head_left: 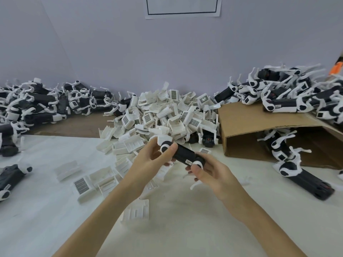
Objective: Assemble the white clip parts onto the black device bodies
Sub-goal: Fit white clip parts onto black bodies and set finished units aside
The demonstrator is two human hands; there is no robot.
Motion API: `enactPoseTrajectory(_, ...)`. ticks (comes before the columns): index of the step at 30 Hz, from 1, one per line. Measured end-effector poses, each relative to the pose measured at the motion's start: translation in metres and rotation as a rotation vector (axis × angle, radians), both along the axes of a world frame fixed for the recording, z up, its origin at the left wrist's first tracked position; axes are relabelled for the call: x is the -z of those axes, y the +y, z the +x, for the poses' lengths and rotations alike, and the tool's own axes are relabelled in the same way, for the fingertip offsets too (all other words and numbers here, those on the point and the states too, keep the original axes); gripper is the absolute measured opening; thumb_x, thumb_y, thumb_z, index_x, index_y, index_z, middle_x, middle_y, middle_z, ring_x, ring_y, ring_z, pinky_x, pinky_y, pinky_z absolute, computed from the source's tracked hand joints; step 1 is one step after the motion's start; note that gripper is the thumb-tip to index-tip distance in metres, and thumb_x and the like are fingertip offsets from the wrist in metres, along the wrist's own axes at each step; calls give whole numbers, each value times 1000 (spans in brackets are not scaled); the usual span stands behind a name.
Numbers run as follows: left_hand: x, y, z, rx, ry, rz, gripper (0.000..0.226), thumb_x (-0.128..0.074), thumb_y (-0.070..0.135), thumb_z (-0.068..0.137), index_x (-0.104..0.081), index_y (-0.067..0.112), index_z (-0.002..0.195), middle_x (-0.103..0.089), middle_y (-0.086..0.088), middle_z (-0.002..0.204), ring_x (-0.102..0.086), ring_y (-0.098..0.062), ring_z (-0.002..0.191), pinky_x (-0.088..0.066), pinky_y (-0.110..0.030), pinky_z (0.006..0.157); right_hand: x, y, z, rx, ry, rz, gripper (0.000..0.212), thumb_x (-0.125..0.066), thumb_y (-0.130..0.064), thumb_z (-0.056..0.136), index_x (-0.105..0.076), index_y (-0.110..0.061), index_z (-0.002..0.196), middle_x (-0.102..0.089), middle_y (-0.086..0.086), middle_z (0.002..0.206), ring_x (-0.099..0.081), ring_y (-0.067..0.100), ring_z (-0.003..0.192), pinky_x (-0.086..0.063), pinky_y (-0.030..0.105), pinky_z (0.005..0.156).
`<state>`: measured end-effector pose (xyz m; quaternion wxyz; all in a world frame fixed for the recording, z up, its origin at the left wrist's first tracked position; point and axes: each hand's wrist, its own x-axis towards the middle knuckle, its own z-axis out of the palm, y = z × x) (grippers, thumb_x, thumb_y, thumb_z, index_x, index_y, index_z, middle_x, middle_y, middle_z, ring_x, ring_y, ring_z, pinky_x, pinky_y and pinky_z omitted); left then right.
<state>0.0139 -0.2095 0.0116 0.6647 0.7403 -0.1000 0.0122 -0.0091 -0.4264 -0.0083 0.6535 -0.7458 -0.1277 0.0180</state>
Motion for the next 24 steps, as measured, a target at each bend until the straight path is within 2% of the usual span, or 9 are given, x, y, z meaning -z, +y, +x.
enactPoseTrajectory(2,0,2,1,-15,-40,15,61,-58,81,83,-69,39,125,-76,11,120,-69,-12,113,-49,-31,94,2,1,-1,41,-127,-99,57,-85,-35,86,-56,-39,136,-69,-17,129,-60,8,129,-52,31,103)
enactPoseTrajectory(4,1,-2,-1,-60,-101,-120,61,-47,80,94,-75,31,116,-78,2,117,-69,-20,118,-49,-43,102,6,3,-3,81,-301,-217,70,-89,-27,83,-50,-42,140,-62,-20,136,-53,6,135,-47,28,104)
enactPoseTrajectory(7,4,-9,-6,-232,-184,-358,69,-45,69,102,-76,11,81,-76,-20,93,-73,-35,94,-54,-53,95,12,11,-8,73,-474,-317,72,-91,-37,79,-47,-40,137,-59,-20,137,-54,9,130,-42,18,103)
enactPoseTrajectory(12,0,-1,-4,-260,-135,-568,85,-37,63,107,-65,0,58,-65,-28,70,-64,-40,76,-55,-44,87,18,27,-16,89,-685,-431,71,-94,-38,75,-53,-24,131,-56,-11,125,-53,4,120,-44,17,99)
enactPoseTrajectory(16,-5,5,-3,-180,-153,-628,85,-35,64,106,-64,0,57,-64,-23,66,-65,-38,74,-59,-37,83,18,36,-18,134,-795,-425,70,-92,-33,78,-53,-17,133,-55,-3,129,-52,7,122,-47,19,100)
enactPoseTrajectory(18,-4,7,-1,-157,-163,-587,87,-31,67,105,-67,-3,67,-67,-26,74,-68,-39,79,-58,-42,90,17,34,-18,155,-770,-382,69,-89,-38,80,-53,-19,136,-56,-11,131,-54,8,122,-46,19,101)
enactPoseTrajectory(20,-2,5,1,-117,-177,-508,86,-29,67,105,-68,-6,85,-69,-30,88,-70,-40,87,-58,-47,92,13,29,-17,180,-616,-282,68,-87,-48,79,-55,-29,136,-62,-19,128,-60,10,117,-46,16,96)
enactPoseTrajectory(22,0,3,1,-95,-205,-370,72,-36,67,103,-70,4,100,-73,-22,100,-72,-36,98,-58,-50,90,10,24,-15,194,-421,-149,62,-84,-57,76,-59,-40,129,-69,-17,120,-66,12,108,-50,16,89)
enactPoseTrajectory(24,2,1,2,-125,-244,-95,51,-48,66,98,-71,22,104,-77,-3,102,-73,-22,102,-59,-39,87,8,20,-12,193,-264,-51,56,-83,-61,72,-65,-42,121,-74,-14,112,-71,14,94,-57,22,82)
